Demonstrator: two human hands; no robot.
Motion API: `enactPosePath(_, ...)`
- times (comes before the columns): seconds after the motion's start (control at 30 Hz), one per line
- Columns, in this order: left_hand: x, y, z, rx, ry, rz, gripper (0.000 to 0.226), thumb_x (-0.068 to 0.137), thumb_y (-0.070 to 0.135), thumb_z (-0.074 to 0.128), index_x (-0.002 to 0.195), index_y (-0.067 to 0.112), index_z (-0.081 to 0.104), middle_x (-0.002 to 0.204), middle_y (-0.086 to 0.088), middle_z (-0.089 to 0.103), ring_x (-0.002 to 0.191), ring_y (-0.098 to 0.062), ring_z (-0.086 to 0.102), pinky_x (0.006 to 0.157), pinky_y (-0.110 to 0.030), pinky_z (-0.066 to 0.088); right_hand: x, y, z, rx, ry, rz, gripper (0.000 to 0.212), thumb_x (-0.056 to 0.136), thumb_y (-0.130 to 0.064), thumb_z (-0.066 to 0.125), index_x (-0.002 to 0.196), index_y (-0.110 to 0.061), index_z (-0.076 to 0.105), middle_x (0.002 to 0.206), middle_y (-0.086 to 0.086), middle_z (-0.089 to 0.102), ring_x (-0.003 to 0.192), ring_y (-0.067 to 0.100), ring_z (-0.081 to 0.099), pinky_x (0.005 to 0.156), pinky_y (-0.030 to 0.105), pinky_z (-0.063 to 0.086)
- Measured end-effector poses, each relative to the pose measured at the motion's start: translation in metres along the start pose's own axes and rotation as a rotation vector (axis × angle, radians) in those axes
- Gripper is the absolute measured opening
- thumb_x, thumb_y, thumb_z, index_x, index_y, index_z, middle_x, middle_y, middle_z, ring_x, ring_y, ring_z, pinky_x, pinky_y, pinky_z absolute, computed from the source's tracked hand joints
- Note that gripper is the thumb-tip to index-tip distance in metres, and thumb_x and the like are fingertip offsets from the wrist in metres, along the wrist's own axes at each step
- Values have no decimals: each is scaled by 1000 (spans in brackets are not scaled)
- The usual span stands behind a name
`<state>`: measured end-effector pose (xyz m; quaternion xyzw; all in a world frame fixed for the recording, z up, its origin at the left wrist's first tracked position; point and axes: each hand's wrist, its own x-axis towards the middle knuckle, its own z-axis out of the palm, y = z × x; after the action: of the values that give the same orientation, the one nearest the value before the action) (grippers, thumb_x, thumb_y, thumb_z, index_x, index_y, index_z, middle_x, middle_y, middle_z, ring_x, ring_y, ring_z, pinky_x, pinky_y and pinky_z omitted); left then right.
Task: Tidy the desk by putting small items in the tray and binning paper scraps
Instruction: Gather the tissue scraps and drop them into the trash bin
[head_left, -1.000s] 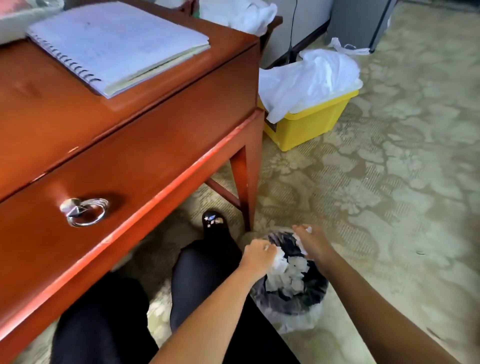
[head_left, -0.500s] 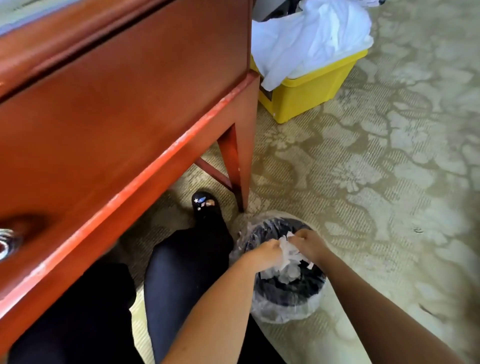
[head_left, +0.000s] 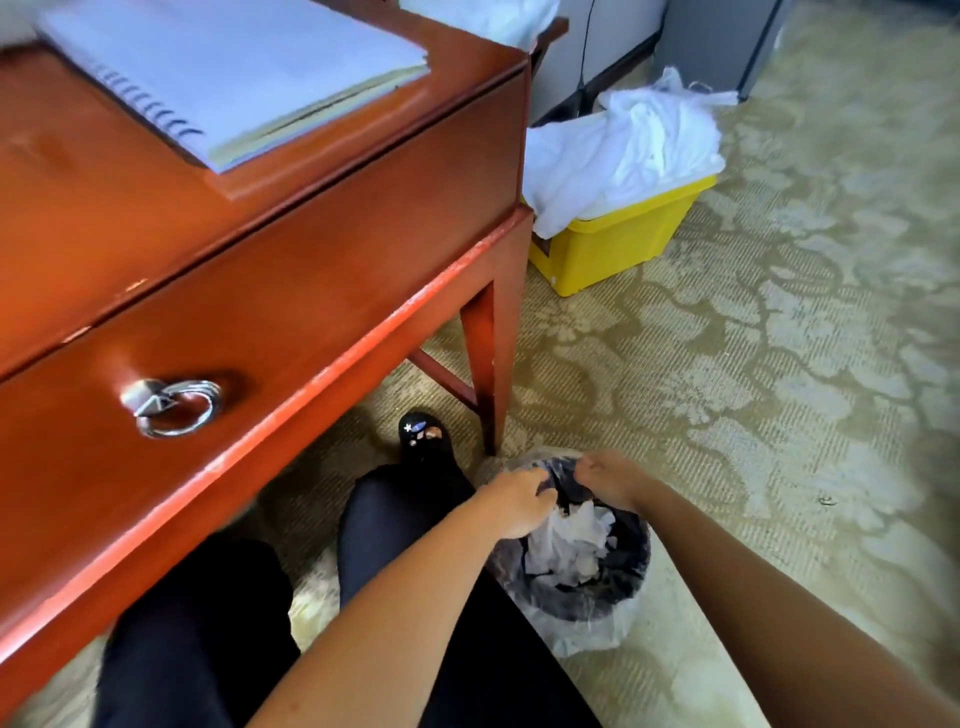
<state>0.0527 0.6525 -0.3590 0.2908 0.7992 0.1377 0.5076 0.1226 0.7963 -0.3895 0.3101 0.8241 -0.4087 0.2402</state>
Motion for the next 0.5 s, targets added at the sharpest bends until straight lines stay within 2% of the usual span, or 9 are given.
enactPosePath(0.03,-13,2,-7,39,20,15,52,102,37,29,148,15,25,142,-12,46,99,-21,53,90,-35,43,-7,-9,-6,-46,4,-35,36,91,-9,43,58,-13,28,60,4,28,57,17,28,57,33,26)
enactPosePath(0.1,-44,7,-25,111,87,46,51,101,38,30,147,15,29,146,-10,41,125,-27,46,104,-37,37,-26,-30,-20,-121,10,-92,28,92,-10,46,64,-6,50,69,8,46,71,20,45,69,37,42)
enactPosePath(0.17,-76,13,-43,161,134,73,52,101,39,30,147,16,28,152,-6,33,138,-27,34,111,-36,31,-45,-53,-34,-169,8,-156,22,93,-13,49,92,2,65,93,13,60,89,21,54,81,33,43)
enactPosePath(0.23,-113,18,-58,203,186,94,53,101,41,31,148,18,26,155,-4,28,142,-26,28,114,-34,26,-69,-79,-46,-210,25,-222,23,93,-18,50,103,-3,65,104,10,62,97,22,57,88,32,44)
enactPosePath(0.27,-131,19,-65,234,220,105,54,100,41,32,149,18,25,156,-4,26,143,-24,26,115,-33,24,-80,-95,-50,-243,25,-256,24,93,-20,51,104,-5,65,102,7,62,95,21,57,87,33,45)
enactPosePath(0.4,-208,20,-88,369,335,107,54,100,41,31,149,20,24,157,-2,22,145,-21,22,115,-29,19,-130,-164,-63,-375,37,-394,18,91,-22,52,96,-13,65,76,-8,55,86,17,55,70,27,41)
enactPosePath(0.5,-266,16,-106,430,393,88,54,99,45,31,149,23,25,157,-1,25,143,-21,25,114,-29,21,-167,-218,-66,-436,67,-517,21,89,-21,54,97,-8,68,78,-3,58,84,17,55,69,26,42)
